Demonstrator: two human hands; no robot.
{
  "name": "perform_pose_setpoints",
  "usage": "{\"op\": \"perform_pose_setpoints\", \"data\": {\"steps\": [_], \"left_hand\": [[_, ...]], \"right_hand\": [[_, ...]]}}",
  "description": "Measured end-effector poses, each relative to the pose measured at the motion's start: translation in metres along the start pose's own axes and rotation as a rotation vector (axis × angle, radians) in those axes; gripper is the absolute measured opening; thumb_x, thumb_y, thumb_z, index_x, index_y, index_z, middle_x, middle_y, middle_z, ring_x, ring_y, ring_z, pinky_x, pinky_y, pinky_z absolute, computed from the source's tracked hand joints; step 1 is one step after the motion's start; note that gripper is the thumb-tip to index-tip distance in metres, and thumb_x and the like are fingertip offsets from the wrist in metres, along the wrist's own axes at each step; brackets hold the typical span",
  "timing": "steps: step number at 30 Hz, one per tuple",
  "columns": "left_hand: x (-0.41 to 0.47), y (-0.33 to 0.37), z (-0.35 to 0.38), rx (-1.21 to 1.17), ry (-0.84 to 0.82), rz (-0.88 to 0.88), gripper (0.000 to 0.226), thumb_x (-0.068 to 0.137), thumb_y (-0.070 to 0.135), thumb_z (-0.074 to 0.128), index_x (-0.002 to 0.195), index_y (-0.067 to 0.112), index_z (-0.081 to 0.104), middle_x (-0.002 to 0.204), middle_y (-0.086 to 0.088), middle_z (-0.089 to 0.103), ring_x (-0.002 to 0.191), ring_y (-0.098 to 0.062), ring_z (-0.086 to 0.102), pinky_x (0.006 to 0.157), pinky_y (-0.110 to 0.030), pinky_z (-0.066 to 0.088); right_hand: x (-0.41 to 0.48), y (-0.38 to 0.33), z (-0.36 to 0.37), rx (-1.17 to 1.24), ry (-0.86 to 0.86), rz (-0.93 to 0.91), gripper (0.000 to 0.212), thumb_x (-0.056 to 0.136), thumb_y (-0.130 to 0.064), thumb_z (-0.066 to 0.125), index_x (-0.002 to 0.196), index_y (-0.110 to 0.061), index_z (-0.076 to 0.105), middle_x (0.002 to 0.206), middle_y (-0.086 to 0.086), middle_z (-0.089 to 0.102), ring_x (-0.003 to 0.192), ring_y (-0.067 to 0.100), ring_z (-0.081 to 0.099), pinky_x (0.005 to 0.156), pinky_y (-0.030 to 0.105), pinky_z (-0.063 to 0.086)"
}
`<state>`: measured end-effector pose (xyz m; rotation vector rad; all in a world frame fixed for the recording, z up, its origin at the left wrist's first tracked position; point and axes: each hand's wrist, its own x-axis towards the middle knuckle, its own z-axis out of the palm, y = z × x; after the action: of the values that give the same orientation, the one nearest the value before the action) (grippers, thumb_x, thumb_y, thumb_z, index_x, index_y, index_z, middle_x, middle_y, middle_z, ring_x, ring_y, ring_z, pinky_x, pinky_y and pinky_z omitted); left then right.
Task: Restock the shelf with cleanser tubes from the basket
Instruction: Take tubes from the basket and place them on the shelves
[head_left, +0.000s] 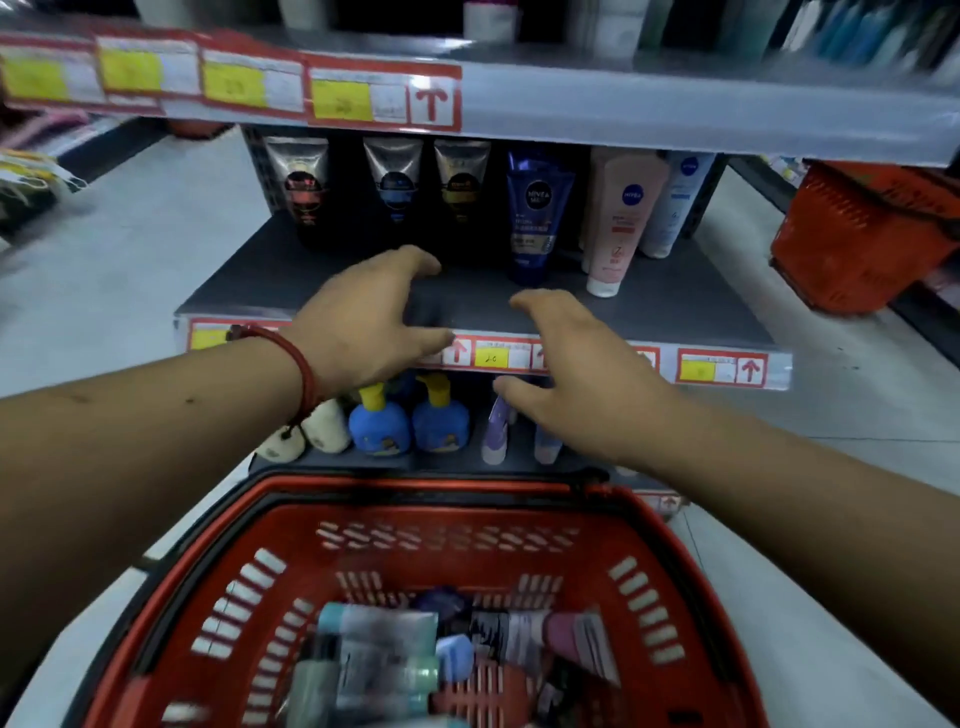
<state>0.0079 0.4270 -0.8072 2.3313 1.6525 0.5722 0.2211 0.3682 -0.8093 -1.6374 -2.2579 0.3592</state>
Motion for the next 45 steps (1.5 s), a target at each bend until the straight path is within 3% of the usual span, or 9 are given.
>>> {"op": "perform_pose_setpoints", "data": {"steps": [4,8,13,22,28,35,39,42,45], "left_hand": [[-0.059,0.001,-0.012,0.093,-0.021,0.0,0.075,0.083,0.048,0.076,0.147,0.021,0.045,0.145,-0.004,0.054,0.123,-0.026,0.058,0.101,-0.039,0.047],[-0.11,0.0,-0.007,0.12,-0.044,0.002,0.077,0.081,0.052,0.076,0.145,0.022,0.046,0.139,-0.004,0.058,0.118,-0.027,0.058,0.097,-0.042,0.049],[-0.167,0.001,0.024,0.145,-0.154,0.012,0.078,0.082,0.052,0.074,0.146,0.02,0.045,0.142,-0.006,0.057,0.127,-0.03,0.055,0.103,-0.043,0.046],[-0.274,-0.022,0.123,-0.243,-0.443,-0.428,0.081,0.075,0.055,0.08,0.141,0.018,0.051,0.139,-0.006,0.06,0.122,-0.024,0.059,0.1,-0.037,0.049],[-0.284,-0.039,0.154,-0.254,-0.665,-0.493,0.077,0.082,0.047,0.079,0.144,0.015,0.047,0.139,-0.008,0.059,0.109,-0.029,0.065,0.089,-0.03,0.051],[-0.259,-0.065,0.171,-0.136,-0.693,-0.472,0.075,0.087,0.046,0.073,0.147,0.013,0.044,0.141,-0.014,0.058,0.123,-0.032,0.058,0.099,-0.035,0.048],[-0.231,-0.072,0.187,-0.07,-0.66,-0.399,0.065,0.091,0.037,0.069,0.146,0.013,0.045,0.141,-0.014,0.057,0.125,-0.033,0.056,0.103,-0.043,0.048],[-0.214,-0.081,0.208,0.024,-0.681,-0.336,0.056,0.093,0.027,0.064,0.144,0.011,0.046,0.143,-0.014,0.053,0.131,-0.033,0.051,0.106,-0.044,0.045],[-0.2,-0.092,0.229,0.208,-0.754,-0.266,0.058,0.091,0.022,0.061,0.145,0.012,0.043,0.146,-0.013,0.048,0.135,-0.033,0.045,0.113,-0.042,0.036]], "right_hand": [[-0.028,-0.027,0.01,-0.025,-0.038,-0.011,0.075,0.095,-0.039,0.066,0.155,-0.015,0.027,0.154,0.006,0.036,0.135,0.024,0.045,0.106,0.035,0.041],[-0.059,-0.042,0.031,0.035,-0.077,-0.008,0.073,0.094,-0.036,0.067,0.152,-0.013,0.031,0.137,0.008,0.049,0.12,0.028,0.055,0.098,0.044,0.049],[-0.102,-0.051,0.071,0.07,-0.205,0.081,0.082,0.094,-0.044,0.068,0.157,-0.016,0.023,0.156,0.008,0.033,0.135,0.027,0.046,0.109,0.045,0.044],[-0.178,-0.029,0.165,0.218,-0.524,0.33,0.069,0.087,-0.042,0.077,0.142,-0.015,0.046,0.14,0.009,0.052,0.125,0.026,0.054,0.097,0.03,0.044],[-0.187,-0.008,0.19,0.143,-0.667,0.377,0.072,0.087,-0.042,0.076,0.143,-0.013,0.042,0.139,0.011,0.054,0.117,0.027,0.059,0.093,0.034,0.049],[-0.162,-0.003,0.214,0.313,-0.524,0.469,0.065,0.087,-0.034,0.079,0.142,-0.015,0.05,0.139,0.007,0.059,0.119,0.024,0.059,0.088,0.027,0.045],[-0.147,-0.001,0.244,0.536,-0.397,0.74,0.058,0.088,-0.028,0.077,0.139,-0.012,0.054,0.131,0.008,0.064,0.106,0.024,0.064,0.088,0.037,0.054],[-0.137,0.001,0.269,0.737,-0.319,0.974,0.048,0.088,-0.024,0.075,0.129,-0.002,0.06,0.116,0.014,0.068,0.1,0.03,0.066,0.091,0.043,0.056],[-0.12,0.002,0.287,0.903,-0.25,1.145,0.02,0.09,-0.021,0.075,0.097,-0.004,0.066,0.083,0.01,0.064,0.076,0.024,0.059,0.072,0.031,0.048]]}}
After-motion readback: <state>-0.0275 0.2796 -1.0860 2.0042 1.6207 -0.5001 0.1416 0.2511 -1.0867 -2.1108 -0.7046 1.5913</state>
